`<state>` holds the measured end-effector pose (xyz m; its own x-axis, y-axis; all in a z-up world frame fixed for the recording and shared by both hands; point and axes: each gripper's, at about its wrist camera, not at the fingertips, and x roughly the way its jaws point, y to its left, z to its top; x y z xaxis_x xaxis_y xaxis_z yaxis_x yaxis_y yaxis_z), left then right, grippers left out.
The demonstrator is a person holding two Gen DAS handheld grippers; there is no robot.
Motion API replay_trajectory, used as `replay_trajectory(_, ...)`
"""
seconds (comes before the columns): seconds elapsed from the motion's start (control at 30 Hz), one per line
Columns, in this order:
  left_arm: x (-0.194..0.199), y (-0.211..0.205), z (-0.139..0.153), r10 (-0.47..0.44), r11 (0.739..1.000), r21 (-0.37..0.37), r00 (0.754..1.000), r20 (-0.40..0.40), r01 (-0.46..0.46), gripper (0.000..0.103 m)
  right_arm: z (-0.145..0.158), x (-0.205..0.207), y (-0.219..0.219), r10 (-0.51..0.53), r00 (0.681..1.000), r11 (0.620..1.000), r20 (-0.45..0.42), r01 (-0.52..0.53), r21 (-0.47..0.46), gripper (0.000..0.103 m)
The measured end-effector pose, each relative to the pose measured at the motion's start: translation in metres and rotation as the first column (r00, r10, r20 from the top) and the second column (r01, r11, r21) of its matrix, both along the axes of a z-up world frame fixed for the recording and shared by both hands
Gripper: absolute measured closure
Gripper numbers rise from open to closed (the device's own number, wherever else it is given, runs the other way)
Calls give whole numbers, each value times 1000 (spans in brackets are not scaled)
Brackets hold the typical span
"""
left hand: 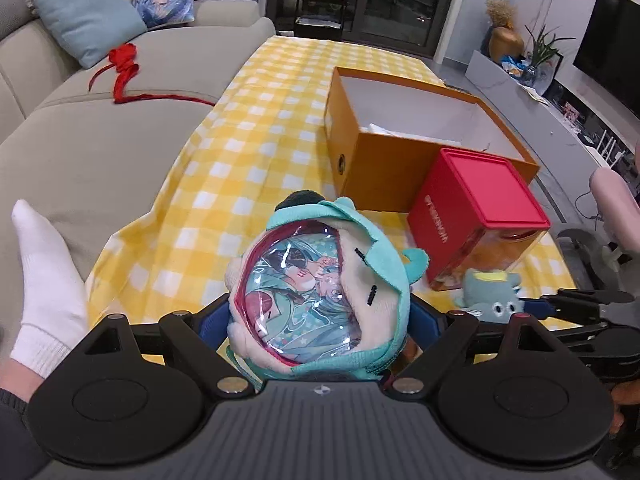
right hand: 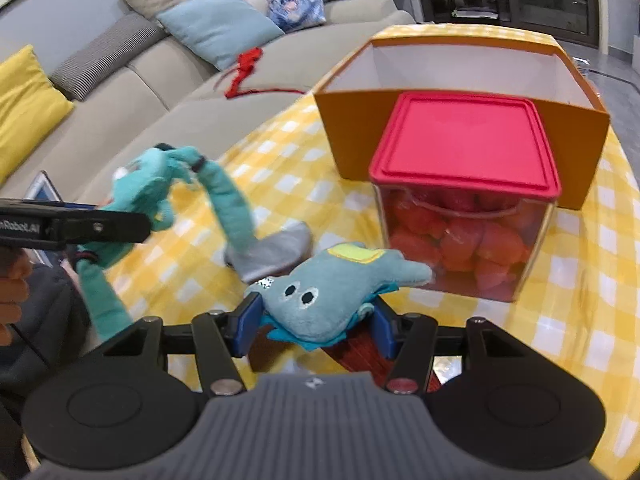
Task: Organize soft objects
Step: 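Carry the backpack and blue-grey plush over the orange box with both tools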
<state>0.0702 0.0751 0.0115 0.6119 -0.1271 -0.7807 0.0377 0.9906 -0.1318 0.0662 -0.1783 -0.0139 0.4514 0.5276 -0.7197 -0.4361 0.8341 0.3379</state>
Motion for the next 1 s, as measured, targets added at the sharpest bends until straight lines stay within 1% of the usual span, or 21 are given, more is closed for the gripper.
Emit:
replay_trajectory(0.1, -4, -8, 11, -9, 1000, 3, 999, 30, 9, 2, 12, -1, 0, 5, 1000, 1000, 28, -5, 10, 46)
replay_trajectory(0.23, 3, -11, 23, 11, 999, -48, 999, 40, -9, 2, 32, 4, -7, -21, 998, 999, 60, 18, 47, 46)
replay_trajectory(0.3, 8, -11, 31, 26, 998, -58, 998, 53, -23, 2, 41, 8, -10, -38, 997, 998, 73, 34, 57, 46)
replay_trajectory(0.37, 14, -11, 38, 42, 997, -73, 997, 69, -37, 2, 51, 15, -12, -47, 994, 996, 101, 39, 79, 46)
replay_trajectory(0.47, 26, -13, 47, 50, 994, -105, 996, 80, -41, 2, 68, 31, -13, -78, 987, 994, 141, 67, 83, 46)
replay_trajectory(0.53, 36, -15, 50, 65, 992, -108, 995, 75, -57, 2, 81, 46, -17, -106, 980, 989, 168, 87, 116, 46)
replay_trajectory(0.6, 47, -22, 54, 64, 995, -86, 996, 64, -59, 2, 91, 61, -20, -113, 975, 984, 189, 84, 155, 46)
replay_trajectory(0.7, 60, -32, 62, 49, 998, -30, 997, 65, -47, 2, 101, 81, -24, -121, 968, 980, 219, 81, 181, 46)
replay_trajectory(0.77, 67, -36, 68, 51, 999, -13, 996, 71, -51, 2, 105, 96, -29, -128, 967, 976, 220, 84, 201, 46)
replay_trajectory(0.87, 81, -41, 76, 52, 999, -9, 996, 68, -51, 2, 106, 119, -33, -145, 963, 972, 226, 95, 216, 46)
replay_trajectory(0.97, 98, -50, 85, 54, 998, 24, 996, 65, -56, 2, 107, 143, -40, -159, 966, 958, 203, 101, 270, 46)
replay_trajectory(1.0, 104, -53, 88, 53, 998, 25, 997, 58, -55, 2, 107, 151, -43, -160, 967, 955, 200, 100, 281, 46)
